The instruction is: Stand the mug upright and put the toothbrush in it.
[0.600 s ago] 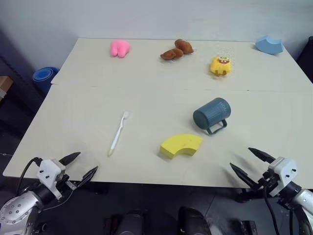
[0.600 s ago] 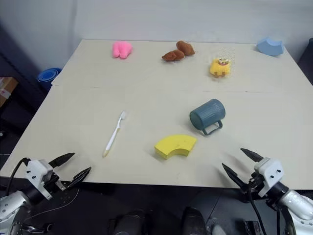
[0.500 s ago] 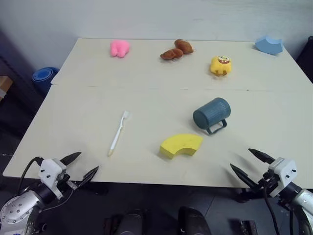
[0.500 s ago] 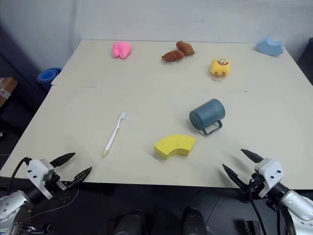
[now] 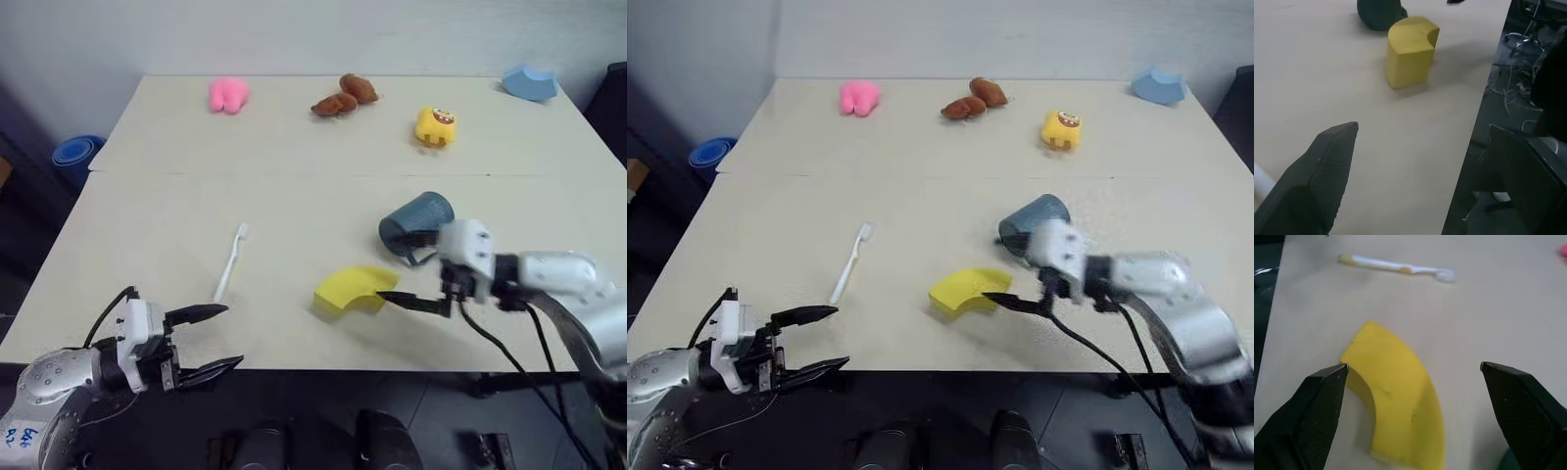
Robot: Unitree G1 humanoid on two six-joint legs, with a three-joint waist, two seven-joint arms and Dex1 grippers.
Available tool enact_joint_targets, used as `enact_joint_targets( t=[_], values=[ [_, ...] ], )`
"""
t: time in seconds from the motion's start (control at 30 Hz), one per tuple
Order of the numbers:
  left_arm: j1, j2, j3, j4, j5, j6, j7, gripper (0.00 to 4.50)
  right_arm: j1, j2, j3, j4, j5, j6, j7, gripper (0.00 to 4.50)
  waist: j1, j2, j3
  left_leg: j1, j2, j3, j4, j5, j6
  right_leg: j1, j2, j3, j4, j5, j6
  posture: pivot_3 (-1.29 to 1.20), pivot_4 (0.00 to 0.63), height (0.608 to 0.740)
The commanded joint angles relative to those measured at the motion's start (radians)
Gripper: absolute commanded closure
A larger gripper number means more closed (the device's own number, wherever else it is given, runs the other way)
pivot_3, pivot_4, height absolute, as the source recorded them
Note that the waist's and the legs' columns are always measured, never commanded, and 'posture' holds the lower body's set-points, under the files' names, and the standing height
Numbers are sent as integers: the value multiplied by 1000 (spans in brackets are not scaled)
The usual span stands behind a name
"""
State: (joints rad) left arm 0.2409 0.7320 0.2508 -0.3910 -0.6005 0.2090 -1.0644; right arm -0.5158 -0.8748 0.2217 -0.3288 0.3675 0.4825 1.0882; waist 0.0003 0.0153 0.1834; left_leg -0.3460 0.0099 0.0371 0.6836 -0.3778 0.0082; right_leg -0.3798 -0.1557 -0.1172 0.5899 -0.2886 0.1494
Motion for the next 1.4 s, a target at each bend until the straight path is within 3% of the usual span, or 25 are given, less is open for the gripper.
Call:
enact_joint_targets(
  t=[0.03,0.2,0.3,0.43,0.5,0.57,0.67,0.8,0.93,1.1,1.3,1.4],
  values=[
    [-11,6,-18,-22,17,-5,-3,0,-161,39,141,135,-150,-39,72,19,-5,0,0,-2,0,0,1,0,0,-2,1,0,0,0,0,0,150,740],
    [-20,-12,-45,-27,35,-9,15,0,-288,126,259,315,-244,-92,173,19,-6,-1,0,-11,4,7,3,0,-3,-12,5,-2,4,0,0,0,150,740],
    [-29,-21,-61,-30,45,-12,22,0,-313,173,279,380,-257,-89,213,597,-5,-1,0,-11,5,7,4,0,-3,-12,5,-3,4,0,0,0,150,740],
    [-48,-21,-67,-29,40,-10,25,0,-279,155,210,335,-196,-78,269,1852,-2,-1,0,-13,5,6,8,-1,-3,-12,5,-3,5,0,0,0,150,740],
    [-54,-27,-69,-29,37,-12,28,0,-254,145,142,304,-156,-75,260,1960,-2,-1,0,-13,5,6,10,-1,-3,-12,5,-2,5,0,0,0,150,740],
    [-75,-45,-70,-35,18,-3,44,0,-213,136,-1,249,-54,-8,219,1960,-1,-1,0,-14,5,7,12,-1,-4,-12,5,-2,6,1,-1,0,150,740],
    [-112,-80,-62,-80,-86,91,96,0,-113,-3,-284,185,114,223,200,1960,16,0,2,-17,5,5,16,-1,-3,-12,5,-2,6,1,-1,0,150,740],
    [-153,-93,-80,-108,-119,142,126,0,-9,-168,-490,398,62,252,107,1960,24,-1,1,-20,4,3,18,-1,-3,-12,5,-1,5,1,-1,0,150,740],
    [-191,-115,-108,-95,-100,142,137,0,10,-246,-427,773,-156,16,-50,1960,20,-1,1,-17,4,9,17,-1,-2,-12,6,2,5,1,-2,0,150,740],
    [-230,-127,-118,-65,-87,131,132,0,-139,-182,-356,1182,-319,-256,-314,1960,-8,2,2,-13,4,17,15,0,-1,-12,6,9,6,1,-2,0,150,740],
    [-266,-127,-102,-37,-87,131,131,0,-221,-209,-307,1382,-389,-414,-298,72,-28,6,2,-12,5,18,13,0,-1,-13,7,9,6,1,-2,0,150,740],
    [-262,-114,-85,-31,-95,132,118,0,-235,-272,-348,1361,-357,-418,-218,29,-24,7,3,-12,5,18,14,0,-1,-13,6,10,5,1,-2,0,150,740]
  ],
)
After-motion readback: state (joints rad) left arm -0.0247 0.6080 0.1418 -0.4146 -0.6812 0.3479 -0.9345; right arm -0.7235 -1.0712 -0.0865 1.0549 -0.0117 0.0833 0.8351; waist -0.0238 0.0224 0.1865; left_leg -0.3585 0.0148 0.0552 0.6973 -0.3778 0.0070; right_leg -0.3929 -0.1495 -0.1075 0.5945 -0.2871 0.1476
